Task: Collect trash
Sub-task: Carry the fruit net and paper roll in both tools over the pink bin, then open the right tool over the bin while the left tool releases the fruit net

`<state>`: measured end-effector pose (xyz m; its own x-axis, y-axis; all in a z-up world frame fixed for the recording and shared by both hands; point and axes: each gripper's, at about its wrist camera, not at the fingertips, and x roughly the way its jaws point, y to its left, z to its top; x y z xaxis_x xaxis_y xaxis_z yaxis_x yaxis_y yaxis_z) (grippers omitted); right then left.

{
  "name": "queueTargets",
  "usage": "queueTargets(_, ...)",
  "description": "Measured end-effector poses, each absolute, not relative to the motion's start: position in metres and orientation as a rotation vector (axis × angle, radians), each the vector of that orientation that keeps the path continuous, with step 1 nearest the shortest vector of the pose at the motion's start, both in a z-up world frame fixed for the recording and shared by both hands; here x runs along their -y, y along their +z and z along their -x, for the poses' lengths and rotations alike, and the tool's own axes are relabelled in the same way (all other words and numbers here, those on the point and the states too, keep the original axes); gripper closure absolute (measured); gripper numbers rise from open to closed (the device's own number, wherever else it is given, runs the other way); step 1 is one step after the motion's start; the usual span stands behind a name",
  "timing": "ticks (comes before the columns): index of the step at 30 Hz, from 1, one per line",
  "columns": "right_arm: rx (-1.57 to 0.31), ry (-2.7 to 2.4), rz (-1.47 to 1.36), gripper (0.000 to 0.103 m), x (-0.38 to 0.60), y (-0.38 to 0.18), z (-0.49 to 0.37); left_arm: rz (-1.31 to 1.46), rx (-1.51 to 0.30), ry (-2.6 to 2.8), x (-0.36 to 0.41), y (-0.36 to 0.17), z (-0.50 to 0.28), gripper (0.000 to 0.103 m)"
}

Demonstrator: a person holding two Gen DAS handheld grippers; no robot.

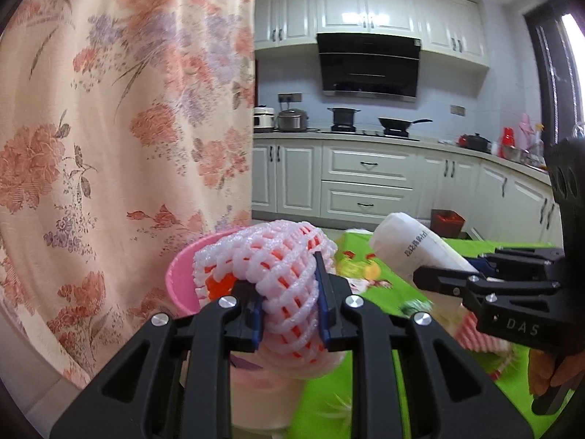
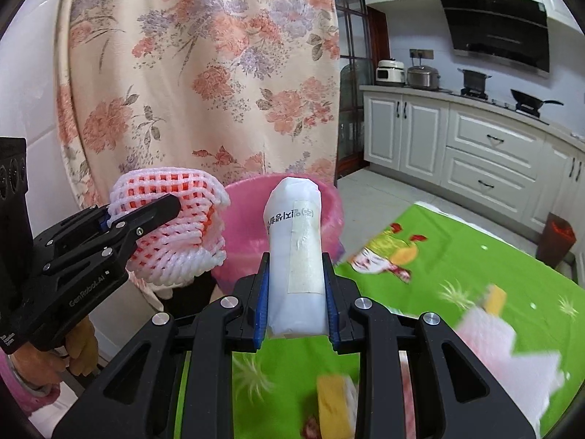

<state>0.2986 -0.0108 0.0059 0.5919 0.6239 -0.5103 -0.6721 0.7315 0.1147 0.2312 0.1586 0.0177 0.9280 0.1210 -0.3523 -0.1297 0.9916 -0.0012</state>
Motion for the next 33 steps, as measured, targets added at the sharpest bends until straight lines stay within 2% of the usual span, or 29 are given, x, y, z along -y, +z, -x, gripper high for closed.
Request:
queueTargets(17,-0.648,0.772,0.068,0.073,-0.078,-0.007,-0.403,0.079,-0.416,0.227,-0.242,-0.003,-0.338,0.077)
queueTargets(19,-0.653,0.774,0.052,0.072,-0.082,-0.009,-0.412,0.097,-0.424,0.228,-0.251,-0.007,-0.345,0.072)
queueTargets(21,-0.661,0.768,0.039,0.067,-0.084,-0.012,-0.421,0.115,-0.432,0.248,-0.259,-0.012,-0.349,0.060)
queueTargets(22,-0.664,0.770,0.036,0.058,-0.084,-0.013,-0.423,0.125,-0.434,0.251,-0.261,-0.014,-0.349,0.057)
queueTargets(23,-0.669,0.778,0.030,0.041,-0.084,-0.014,-0.426,0.136,-0.433,0.255,-0.264,-0.016,-0.349,0.049)
queueTargets(24,-0.663,0.780,0.024,0.038,-0.084,-0.014,-0.426,0.144,-0.429,0.257,-0.267,-0.017,-0.349,0.041)
queueTargets(28,-0.621,0.772,0.054,0.039,-0.079,-0.008,-0.418,0.143,-0.435,0.249,-0.267,-0.019,-0.347,0.039)
queueTargets(31,-0.597,0.750,0.032,0.039,-0.064,0.000,-0.409,0.132,-0.434,0.218,-0.258,-0.017,-0.345,0.032)
queueTargets(32,-0.585,0.740,0.021,0.039,-0.056,0.004,-0.405,0.122,-0.435,0.214,-0.255,-0.016,-0.346,0.026)
queueTargets(33,-0.570,0.730,0.012,0.039,-0.048,0.008,-0.400,0.118,-0.438,0.213,-0.252,-0.016,-0.347,0.015)
